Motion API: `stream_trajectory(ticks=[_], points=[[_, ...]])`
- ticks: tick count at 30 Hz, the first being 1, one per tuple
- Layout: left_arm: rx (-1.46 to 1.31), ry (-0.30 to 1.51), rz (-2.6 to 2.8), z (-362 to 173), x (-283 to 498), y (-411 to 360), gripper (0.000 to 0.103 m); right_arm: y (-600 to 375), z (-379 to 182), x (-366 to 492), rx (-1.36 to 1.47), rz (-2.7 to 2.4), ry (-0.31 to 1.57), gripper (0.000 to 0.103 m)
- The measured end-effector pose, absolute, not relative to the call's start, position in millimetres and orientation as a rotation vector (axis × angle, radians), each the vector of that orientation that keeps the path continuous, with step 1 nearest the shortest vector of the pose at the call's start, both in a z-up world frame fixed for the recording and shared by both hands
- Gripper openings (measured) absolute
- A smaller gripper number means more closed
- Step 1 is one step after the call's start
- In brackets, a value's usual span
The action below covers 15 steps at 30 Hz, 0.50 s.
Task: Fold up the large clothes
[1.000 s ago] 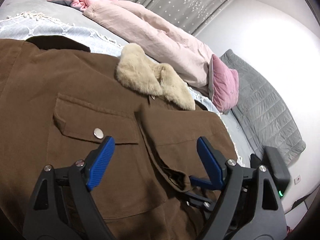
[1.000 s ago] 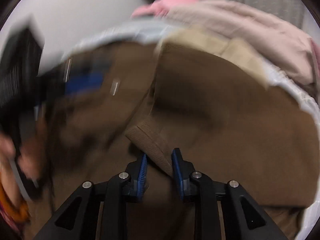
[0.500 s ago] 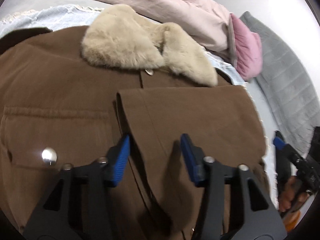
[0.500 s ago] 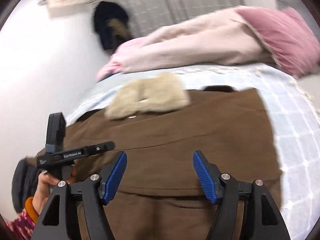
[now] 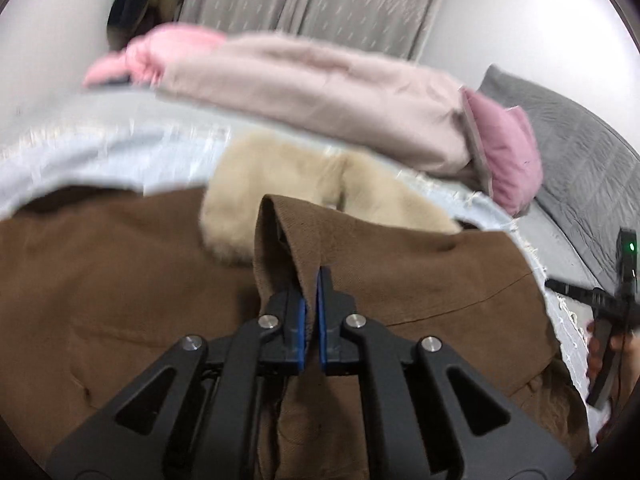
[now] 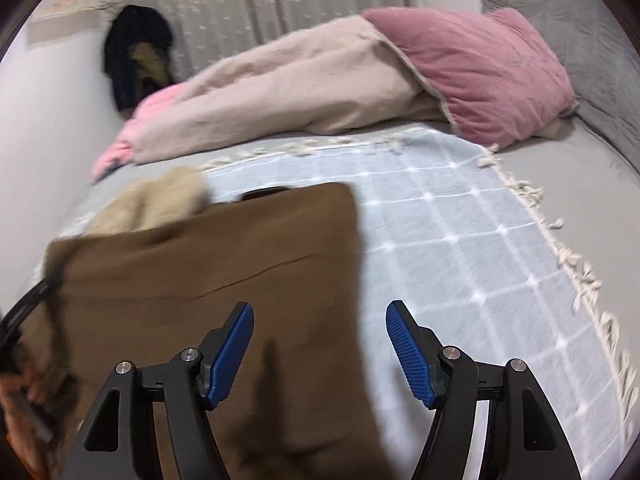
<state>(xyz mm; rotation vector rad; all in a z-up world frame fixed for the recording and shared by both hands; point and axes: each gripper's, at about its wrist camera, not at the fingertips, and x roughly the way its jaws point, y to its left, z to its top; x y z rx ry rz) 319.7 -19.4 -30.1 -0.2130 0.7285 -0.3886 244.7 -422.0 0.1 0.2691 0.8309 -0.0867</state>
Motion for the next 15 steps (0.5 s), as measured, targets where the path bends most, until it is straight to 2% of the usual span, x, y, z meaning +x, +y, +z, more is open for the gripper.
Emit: stream_trajectory(ticks=[5,7,8,9,11,12,14,15], points=[[-0.204,0.721,-0.4,-29,318,-22,0.006,-476,-34,301,0.64,0.003,0.861,0.069],[-0.185,0.707,-0.397,-26,314,-25,0.006,-487,-50,313,0.768,0.019,0.866,0.061],[-0.182,0.697,-0.399,-24,312,-25,0.006,-488,-55,320,0.815,0.078,0.867,0.024],[-0.176,0.689,-0.399,-22,309,-23,0.006,-486,-54,323,0.812,0.103,0.868,0.01],[-0.155,0.706,-0.376,-27,311,-26,0.007,-468,-45,330,0.554,0.024,0.842,0.009],[-0.126,0.755,-0.349,-38,318,-32,0.007,-464,-54,338,0.493,-0.035,0.894,0.009],[-0.099,0.834,-0.299,-54,327,-34,0.011,-464,-57,339,0.512,-0.064,0.898,0.009],[-0.121,0.839,-0.296,-54,328,-29,0.013,-466,-54,337,0.526,-0.082,0.89,0.014]])
